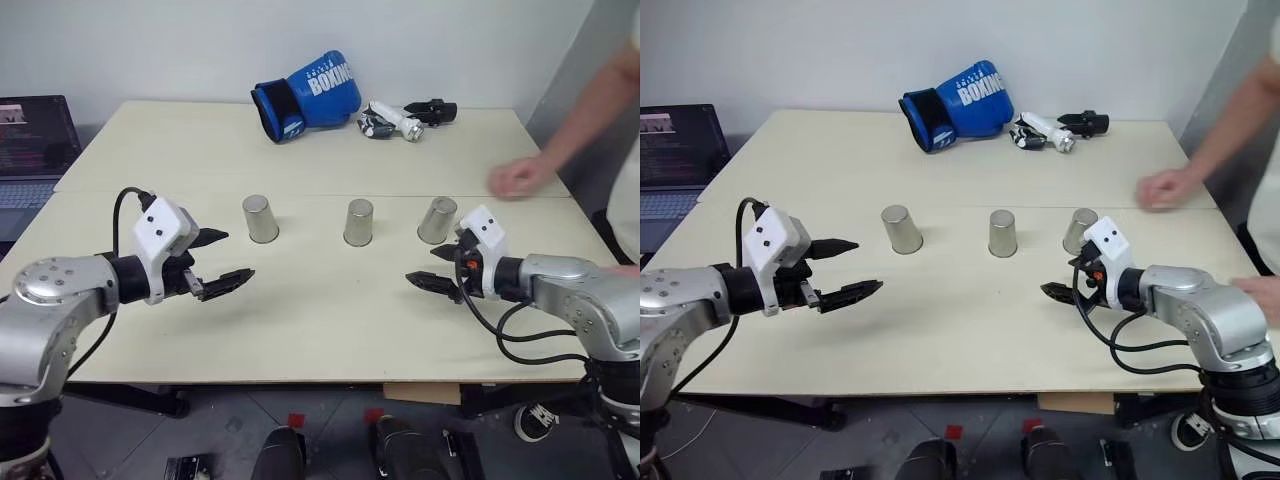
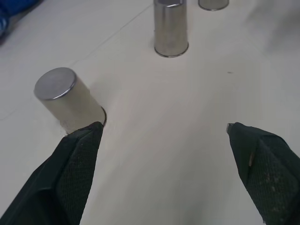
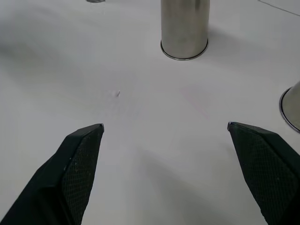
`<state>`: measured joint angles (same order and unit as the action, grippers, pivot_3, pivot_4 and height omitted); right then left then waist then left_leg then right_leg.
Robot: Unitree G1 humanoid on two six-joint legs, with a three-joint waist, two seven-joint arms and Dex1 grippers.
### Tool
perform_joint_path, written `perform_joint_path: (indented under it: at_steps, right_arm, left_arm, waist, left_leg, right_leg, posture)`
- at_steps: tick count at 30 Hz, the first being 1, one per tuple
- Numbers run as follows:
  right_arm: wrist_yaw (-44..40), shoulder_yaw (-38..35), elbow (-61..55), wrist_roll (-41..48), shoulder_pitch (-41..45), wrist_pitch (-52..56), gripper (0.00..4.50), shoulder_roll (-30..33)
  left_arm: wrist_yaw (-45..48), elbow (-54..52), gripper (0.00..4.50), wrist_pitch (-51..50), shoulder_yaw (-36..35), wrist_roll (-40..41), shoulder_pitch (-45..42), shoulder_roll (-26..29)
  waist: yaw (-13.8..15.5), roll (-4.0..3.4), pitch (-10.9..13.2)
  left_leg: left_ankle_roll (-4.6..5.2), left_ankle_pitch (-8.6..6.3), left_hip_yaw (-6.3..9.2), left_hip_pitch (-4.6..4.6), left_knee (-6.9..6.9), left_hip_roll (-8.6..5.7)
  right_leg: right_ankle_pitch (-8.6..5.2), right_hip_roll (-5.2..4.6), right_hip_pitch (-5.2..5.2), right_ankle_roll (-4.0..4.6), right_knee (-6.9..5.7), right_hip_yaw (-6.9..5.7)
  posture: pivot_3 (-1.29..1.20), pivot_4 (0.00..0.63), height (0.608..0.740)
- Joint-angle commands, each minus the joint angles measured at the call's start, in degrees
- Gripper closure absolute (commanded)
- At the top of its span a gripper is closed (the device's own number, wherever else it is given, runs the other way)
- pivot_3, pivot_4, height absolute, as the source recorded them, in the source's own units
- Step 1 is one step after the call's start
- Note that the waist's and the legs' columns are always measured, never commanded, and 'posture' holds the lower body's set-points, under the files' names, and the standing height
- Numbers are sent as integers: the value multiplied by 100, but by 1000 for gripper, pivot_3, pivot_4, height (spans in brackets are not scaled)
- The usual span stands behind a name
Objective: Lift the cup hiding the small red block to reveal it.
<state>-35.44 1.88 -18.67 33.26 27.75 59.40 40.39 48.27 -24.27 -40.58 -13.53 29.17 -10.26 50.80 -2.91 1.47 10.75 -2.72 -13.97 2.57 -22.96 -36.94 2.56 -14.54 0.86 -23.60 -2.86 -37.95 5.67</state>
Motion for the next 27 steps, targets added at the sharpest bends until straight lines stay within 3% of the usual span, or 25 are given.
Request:
perform_joint_path:
  at_steps: [1,5,13,22,27]
  right_arm:
    - [-153,-290,-381,132,57,29,7,225]
    - [-167,-617,-802,328,-138,182,7,430]
    - [282,-1147,-1485,608,-489,616,7,399]
    - [901,-1760,-2198,976,-855,1211,7,213]
    - [1125,-1923,-2404,1135,-920,1421,7,137]
  left_arm:
    - [-788,-256,0,288,708,-338,-149,-848]
    - [-1765,1055,0,1177,1766,-1271,-1043,-2424]
    - [-2109,4249,0,2980,2363,-2203,-2680,-3913]
    - [-2123,7511,0,4513,2100,-2514,-4307,-4574]
    - [-2089,8676,0,5053,1840,-2522,-4873,-4799]
  waist:
    - [46,2,0]
    - [172,1,-5]
    - [113,6,-16]
    - [107,6,-16]
    - [122,7,-16]
  left_leg:
    - [0,0,1,0,0,-3]
    - [0,0,9,1,-11,-6]
    - [2,3,17,11,-22,-14]
    - [3,3,20,3,-10,-21]
    - [3,3,22,-2,-10,-29]
  right_leg:
    - [0,-3,2,0,1,0]
    - [5,-3,14,-7,7,-7]
    - [13,3,30,-17,-1,1]
    - [13,1,28,-18,13,1]
    - [13,-6,28,-20,17,2]
  posture:
    - [0,150,740]
    - [0,150,740]
    - [0,150,740]
    - [0,150,740]
    - [0,150,740]
